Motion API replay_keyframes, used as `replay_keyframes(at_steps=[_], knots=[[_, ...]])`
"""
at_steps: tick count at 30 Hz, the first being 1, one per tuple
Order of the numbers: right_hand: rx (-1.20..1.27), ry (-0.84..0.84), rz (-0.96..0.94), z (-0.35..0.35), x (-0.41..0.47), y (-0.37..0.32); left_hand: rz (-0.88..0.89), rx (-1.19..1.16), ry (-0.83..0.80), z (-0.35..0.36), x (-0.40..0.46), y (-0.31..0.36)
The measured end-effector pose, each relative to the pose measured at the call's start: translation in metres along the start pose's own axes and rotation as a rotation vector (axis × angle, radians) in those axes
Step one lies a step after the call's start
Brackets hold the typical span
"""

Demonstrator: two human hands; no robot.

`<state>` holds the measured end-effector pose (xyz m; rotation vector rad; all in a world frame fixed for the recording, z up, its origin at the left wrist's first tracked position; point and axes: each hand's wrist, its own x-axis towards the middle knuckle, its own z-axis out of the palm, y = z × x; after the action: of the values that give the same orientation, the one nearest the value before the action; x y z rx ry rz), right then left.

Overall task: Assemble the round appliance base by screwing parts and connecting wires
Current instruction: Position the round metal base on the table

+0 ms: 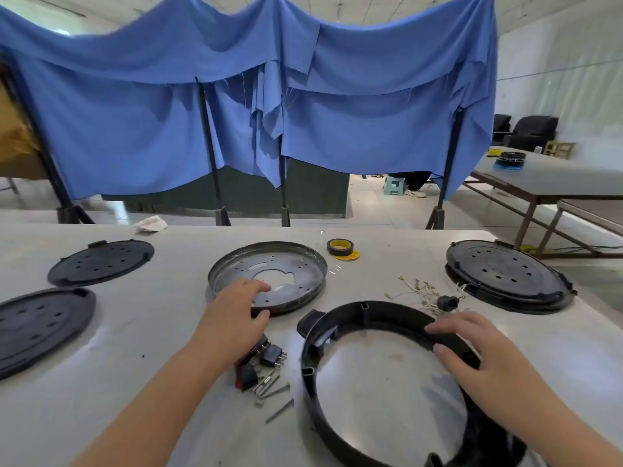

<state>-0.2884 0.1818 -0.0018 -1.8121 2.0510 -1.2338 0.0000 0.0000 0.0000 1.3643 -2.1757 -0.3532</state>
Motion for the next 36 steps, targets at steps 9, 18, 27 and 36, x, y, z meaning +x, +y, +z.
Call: replay_keyframes(at_steps=[9, 18, 27, 36], knots=[[-0.066, -0.035, 0.036, 0.007, -0.013, -0.002, 0.031, 0.304, -0.037, 0.027, 0.029, -0.01], [-0.122, -0.059, 0.067, 0.009, -0.015, -0.003, 0.095, 0.343, 0.034, 0.034, 0.03, -0.008], [-0.004, 0.044, 0.045, 0.008, -0.014, -0.001, 0.29, 0.216, 0.262, 0.012, -0.005, 0.032], [-0.125, 0.072, 0.225, -0.007, -0.013, -0.002, 0.632, 0.232, 0.408, 0.001, -0.057, 0.071]])
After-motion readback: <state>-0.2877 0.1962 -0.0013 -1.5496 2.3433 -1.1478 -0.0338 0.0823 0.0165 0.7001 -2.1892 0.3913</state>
